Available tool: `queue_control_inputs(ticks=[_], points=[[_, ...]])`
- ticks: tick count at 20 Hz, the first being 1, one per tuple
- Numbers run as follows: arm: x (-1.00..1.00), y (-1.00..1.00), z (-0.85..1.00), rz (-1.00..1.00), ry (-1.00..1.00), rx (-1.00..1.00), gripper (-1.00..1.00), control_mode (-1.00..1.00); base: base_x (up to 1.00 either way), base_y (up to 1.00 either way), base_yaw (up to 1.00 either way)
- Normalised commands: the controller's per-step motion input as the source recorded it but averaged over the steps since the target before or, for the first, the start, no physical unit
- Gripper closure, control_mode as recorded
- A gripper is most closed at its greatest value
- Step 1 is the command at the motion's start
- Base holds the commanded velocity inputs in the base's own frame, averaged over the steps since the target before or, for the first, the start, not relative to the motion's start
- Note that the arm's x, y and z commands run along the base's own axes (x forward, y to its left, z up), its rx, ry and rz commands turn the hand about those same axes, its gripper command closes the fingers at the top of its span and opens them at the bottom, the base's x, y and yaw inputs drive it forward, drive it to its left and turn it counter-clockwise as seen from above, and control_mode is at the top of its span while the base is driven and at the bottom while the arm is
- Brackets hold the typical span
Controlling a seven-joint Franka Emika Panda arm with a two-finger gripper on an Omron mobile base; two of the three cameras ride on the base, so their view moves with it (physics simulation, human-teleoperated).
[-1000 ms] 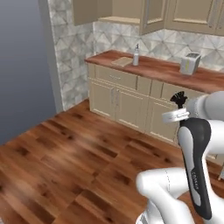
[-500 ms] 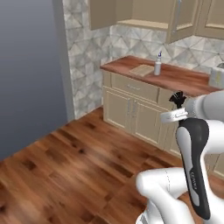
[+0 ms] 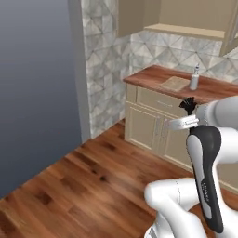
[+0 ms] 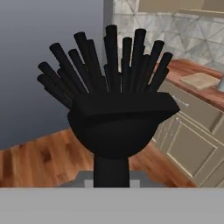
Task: Grab the spray bottle from the cabinet, then place it next to the cutting board for sanitizing. Then grab the dish brush from the countertop next to the sink and place it next to the cutting board.
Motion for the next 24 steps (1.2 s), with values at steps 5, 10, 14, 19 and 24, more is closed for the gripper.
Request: queue_control_inputs(ticks=[5,10,14,19,24], points=[[0.0,0.0,0.0,0.0,0.0,0.0,1.0,1.0,1.0,0.44,-0.15],[0.0,0.0,0.0,0.0,0.0,0.0,1.0,1.0,1.0,-0.12,-0.28],[0.0,0.0,0.0,0.0,0.0,0.0,1.0,1.0,1.0,0.0,-0.41],[0.0,0.0,0.0,0.0,0.0,0.0,1.0,1.0,1.0,0.15,-0.48],[0.0,0.0,0.0,0.0,0.0,0.0,1.0,1.0,0.87,0.01,-0.55]])
